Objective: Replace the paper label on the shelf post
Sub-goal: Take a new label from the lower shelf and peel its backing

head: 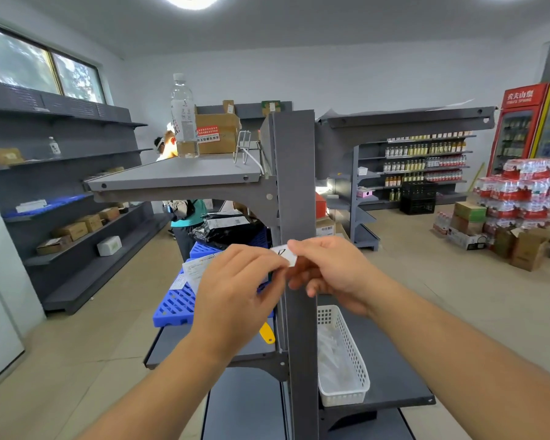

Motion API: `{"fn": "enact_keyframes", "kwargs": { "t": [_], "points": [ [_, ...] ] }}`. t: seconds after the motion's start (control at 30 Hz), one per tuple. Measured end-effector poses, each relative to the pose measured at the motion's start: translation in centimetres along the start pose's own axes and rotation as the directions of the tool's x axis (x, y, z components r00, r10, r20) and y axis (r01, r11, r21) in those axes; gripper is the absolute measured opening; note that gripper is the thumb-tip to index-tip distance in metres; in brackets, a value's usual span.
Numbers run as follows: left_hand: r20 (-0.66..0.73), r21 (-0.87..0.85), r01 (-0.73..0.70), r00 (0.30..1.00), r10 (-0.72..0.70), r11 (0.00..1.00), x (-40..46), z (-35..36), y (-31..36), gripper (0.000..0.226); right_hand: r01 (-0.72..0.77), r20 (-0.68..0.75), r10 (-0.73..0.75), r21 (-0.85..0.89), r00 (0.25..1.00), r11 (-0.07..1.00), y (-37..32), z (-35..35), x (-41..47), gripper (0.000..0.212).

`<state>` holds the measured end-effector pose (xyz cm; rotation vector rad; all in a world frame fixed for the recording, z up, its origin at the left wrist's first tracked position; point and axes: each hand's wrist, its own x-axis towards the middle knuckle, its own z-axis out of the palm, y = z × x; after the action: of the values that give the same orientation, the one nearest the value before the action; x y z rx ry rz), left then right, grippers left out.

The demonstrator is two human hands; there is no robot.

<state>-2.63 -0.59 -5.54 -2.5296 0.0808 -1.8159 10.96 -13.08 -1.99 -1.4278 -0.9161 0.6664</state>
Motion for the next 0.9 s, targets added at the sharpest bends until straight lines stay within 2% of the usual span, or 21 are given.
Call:
{"fn": "enact_keyframes", "kwargs": {
  "t": [0.07, 0.13, 0.23, 0.3, 0.37, 0.43, 0.5, 0.6, 0.73, 0.9],
  "points": [
    [0.030, -0.009, -0.015, 0.999, 0.015, 1.000, -0.1, 0.1, 0.1, 0.010, 0.051, -0.023, -0.052, -0.036, 0.998, 0.998, -0.1, -0.3, 0.1, 0.021],
    [0.063, -0.046, 0.049, 0.997, -0.046, 0.998, -0.1, 0.1, 0.4, 0.013, 0.104, -0.062, -0.110, -0.097, 0.992, 0.990, -0.2, -0.6, 0.1, 0.020],
    [0.116, -0.143, 0.311, 0.948, -0.296, 0.940, 0.6, -0.2, 1.1, 0.023, 0.172, -0.083, -0.190, -0.193, 0.978, 0.966, -0.5, -0.9, -0.3, 0.018],
    [0.161, -0.242, 0.542, 0.840, -0.518, 0.805, 1.5, 0.0, 1.5, 0.026, 0.204, -0.066, -0.224, -0.223, 0.972, 0.953, -0.6, -0.8, -0.5, 0.014],
    [0.269, -0.375, 0.727, 0.679, -0.683, 0.575, 2.5, 0.1, 1.7, 0.023, 0.222, -0.045, -0.239, -0.236, 0.970, 0.946, -0.6, -0.6, -0.6, 0.012],
    [0.377, -0.497, 0.793, 0.563, -0.735, 0.353, 3.2, 0.1, 1.7, 0.013, 0.233, -0.022, -0.246, -0.246, 0.969, 0.941, -0.7, -0.4, -0.7, 0.012],
    [0.425, -0.540, 0.803, 0.519, -0.741, 0.252, 3.4, 0.0, 1.7, 0.006, 0.242, 0.005, -0.249, -0.262, 0.969, 0.934, -0.8, -0.3, -0.9, 0.013],
    [0.455, -0.551, 0.809, 0.495, -0.740, 0.203, 3.3, -0.1, 1.4, 0.008, 0.252, 0.004, -0.262, -0.283, 0.965, 0.925, -1.0, -0.5, -1.1, 0.015],
    [0.460, -0.531, 0.820, 0.489, -0.741, 0.211, 3.2, -0.1, 1.2, 0.009, 0.266, -0.074, -0.289, -0.228, 0.954, 0.936, -1.4, -1.3, -0.9, 0.020],
    [0.474, -0.511, 0.826, 0.501, -0.725, 0.237, 3.1, 0.0, 1.4, 0.011, 0.301, -0.074, -0.334, -0.285, 0.940, 0.910, -1.7, -1.8, -0.8, 0.020]
  ]
}}
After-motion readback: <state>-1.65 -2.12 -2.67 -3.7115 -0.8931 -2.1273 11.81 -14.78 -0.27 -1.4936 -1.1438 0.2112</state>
